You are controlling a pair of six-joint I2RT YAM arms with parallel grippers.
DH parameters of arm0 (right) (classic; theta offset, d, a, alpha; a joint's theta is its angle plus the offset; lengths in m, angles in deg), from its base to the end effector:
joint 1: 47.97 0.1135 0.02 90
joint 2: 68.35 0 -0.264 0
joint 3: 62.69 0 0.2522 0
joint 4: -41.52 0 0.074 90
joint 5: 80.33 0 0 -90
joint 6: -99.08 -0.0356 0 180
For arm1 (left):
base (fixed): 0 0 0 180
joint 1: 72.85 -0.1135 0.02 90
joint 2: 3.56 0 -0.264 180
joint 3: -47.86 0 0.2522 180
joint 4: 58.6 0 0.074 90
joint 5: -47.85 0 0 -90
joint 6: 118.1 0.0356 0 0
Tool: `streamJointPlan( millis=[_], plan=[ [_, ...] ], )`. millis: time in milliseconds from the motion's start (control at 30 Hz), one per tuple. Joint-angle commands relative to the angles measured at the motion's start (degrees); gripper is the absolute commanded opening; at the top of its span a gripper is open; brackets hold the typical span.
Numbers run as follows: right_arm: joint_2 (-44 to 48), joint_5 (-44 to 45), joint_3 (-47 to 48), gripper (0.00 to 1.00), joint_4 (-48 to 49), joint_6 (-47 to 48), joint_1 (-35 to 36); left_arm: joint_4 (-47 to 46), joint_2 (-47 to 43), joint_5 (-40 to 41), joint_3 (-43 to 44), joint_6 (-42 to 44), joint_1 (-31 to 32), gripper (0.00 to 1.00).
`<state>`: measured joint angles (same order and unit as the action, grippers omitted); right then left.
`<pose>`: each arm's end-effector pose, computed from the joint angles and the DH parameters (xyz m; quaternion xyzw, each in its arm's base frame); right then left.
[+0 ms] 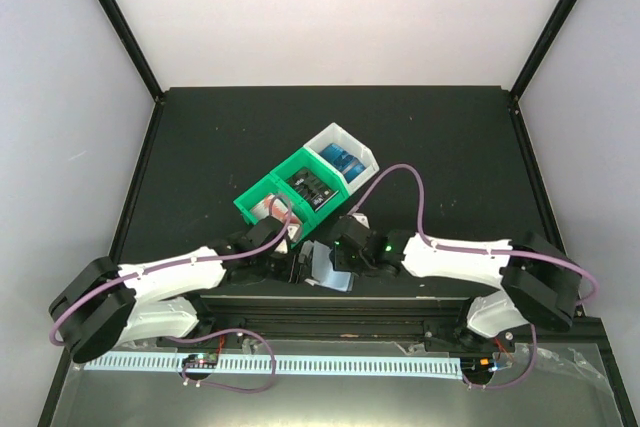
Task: Put the credit cards into the card holder
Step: Turn over the card slot in the card holder.
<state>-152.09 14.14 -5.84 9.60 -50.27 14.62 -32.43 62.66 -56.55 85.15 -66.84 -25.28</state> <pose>0.1281 0.2409 0.1682 -0.0167 0.9624 0.2167 0.1632 0.1259 -0.1509 0.1441 0.1103 0.9408 -0.2907 0.1353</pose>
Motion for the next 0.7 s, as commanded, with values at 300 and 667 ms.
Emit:
streamJointPlan(
  millis=[300, 667],
  plan=[
    [8.6, 0.9, -4.9, 0.42, 4.9, 2.1, -0.2, -3.7, 3.5, -6.7, 2.9, 2.3, 0.3, 0.68],
    [15.1, 4.8, -7.9, 0.46, 2.1, -0.5, -0.2, 2.5, 3.6, 1.4, 8.6, 3.5, 3.9, 0.74]
  ],
)
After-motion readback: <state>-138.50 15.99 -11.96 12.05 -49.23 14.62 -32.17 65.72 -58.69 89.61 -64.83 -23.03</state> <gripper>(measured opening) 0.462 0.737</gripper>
